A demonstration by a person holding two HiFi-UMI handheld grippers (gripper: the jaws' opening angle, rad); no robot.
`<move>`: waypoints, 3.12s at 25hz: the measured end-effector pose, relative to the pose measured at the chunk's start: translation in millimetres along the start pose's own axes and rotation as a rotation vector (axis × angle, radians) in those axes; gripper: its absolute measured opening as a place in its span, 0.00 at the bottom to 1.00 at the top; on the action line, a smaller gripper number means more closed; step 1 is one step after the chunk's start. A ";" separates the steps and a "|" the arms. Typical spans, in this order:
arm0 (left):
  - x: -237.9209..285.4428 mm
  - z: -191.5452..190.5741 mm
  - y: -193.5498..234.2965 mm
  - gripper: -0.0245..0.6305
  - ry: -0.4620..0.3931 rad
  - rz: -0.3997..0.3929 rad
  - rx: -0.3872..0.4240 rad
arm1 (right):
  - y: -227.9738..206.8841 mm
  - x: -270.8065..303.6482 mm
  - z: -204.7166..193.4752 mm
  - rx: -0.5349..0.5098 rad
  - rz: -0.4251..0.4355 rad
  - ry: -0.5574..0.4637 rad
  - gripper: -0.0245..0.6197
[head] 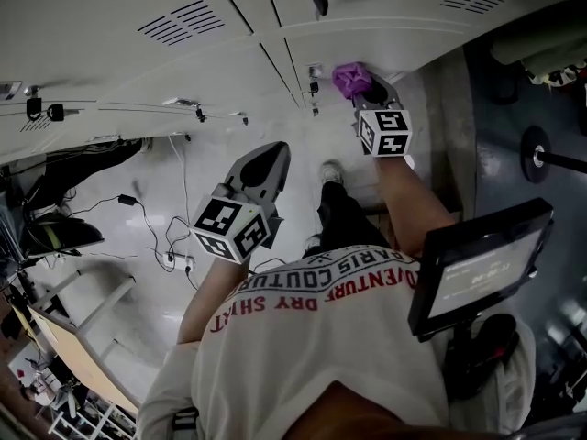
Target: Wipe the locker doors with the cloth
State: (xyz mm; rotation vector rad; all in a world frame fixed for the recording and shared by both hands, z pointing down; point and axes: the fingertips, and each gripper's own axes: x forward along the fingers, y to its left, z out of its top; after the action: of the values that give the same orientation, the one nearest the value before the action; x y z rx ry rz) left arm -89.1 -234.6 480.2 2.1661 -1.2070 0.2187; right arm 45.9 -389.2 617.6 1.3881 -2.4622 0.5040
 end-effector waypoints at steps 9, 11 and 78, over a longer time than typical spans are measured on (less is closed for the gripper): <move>12.0 -2.9 -11.8 0.04 0.024 -0.021 0.021 | -83.3 -27.8 -3.4 0.032 -0.139 -0.003 0.15; 12.9 -4.5 -13.9 0.04 0.029 -0.022 0.024 | -98.9 -33.8 -5.2 0.040 -0.166 0.001 0.15; -1.2 -58.0 24.5 0.04 0.093 0.047 -0.031 | 43.0 65.4 -95.1 0.068 0.094 0.149 0.16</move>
State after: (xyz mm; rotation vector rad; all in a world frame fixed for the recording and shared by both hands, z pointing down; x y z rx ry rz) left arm -100.5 -207.9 536.0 2.0786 -1.2015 0.3156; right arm -18.2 -378.3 722.2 1.2152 -2.4181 0.6925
